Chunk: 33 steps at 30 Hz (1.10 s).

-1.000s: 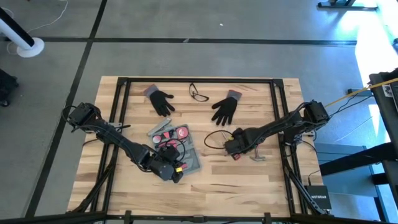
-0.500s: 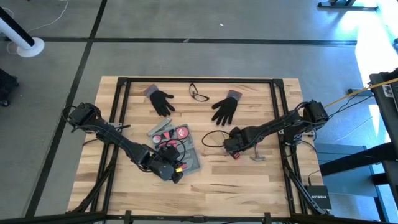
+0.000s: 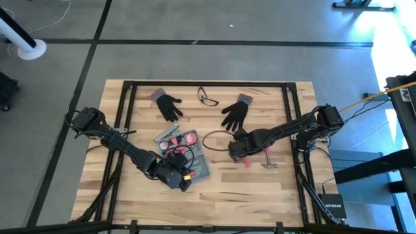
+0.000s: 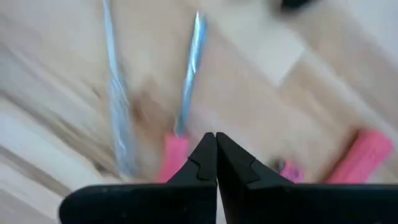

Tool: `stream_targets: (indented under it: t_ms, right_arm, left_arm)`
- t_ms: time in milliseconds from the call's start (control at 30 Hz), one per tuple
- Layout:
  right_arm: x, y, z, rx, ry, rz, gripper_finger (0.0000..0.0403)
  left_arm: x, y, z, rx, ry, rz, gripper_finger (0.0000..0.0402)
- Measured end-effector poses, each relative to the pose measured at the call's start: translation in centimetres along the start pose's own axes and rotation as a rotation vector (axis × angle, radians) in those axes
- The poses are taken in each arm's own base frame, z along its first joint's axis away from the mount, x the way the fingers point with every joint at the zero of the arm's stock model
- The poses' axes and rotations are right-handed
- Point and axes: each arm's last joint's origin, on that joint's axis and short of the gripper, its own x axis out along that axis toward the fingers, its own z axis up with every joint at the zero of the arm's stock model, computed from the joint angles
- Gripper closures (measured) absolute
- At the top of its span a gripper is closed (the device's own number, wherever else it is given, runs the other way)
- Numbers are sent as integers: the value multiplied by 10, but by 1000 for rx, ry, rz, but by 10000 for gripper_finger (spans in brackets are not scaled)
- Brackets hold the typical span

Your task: Prefit tool cases

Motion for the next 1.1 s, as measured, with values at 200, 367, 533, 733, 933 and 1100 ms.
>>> stream_targets:
  t_ms: [200, 367, 533, 733, 933, 1100]
  right_arm:
    - [8, 12, 6, 43, 0, 100, 403]
    - [29, 12, -2, 29, 109, 92, 403]
    - [32, 10, -1, 29, 118, 94, 403]
    - [33, 8, 1, 21, 106, 82, 403]
    - [35, 2, 10, 87, 88, 59, 403]
    - [40, -6, 24, 132, 73, 43, 403]
  left_arm:
    - [0, 0, 0, 16, 0, 0, 401]
    - [0, 0, 0, 18, 1, 0, 401]
    - [0, 0, 0, 15, 2, -1, 401]
    - [0, 0, 0, 16, 5, -3, 401]
    - [0, 0, 0, 18, 7, -2, 401]
    - [0, 0, 0, 18, 6, -2, 401]
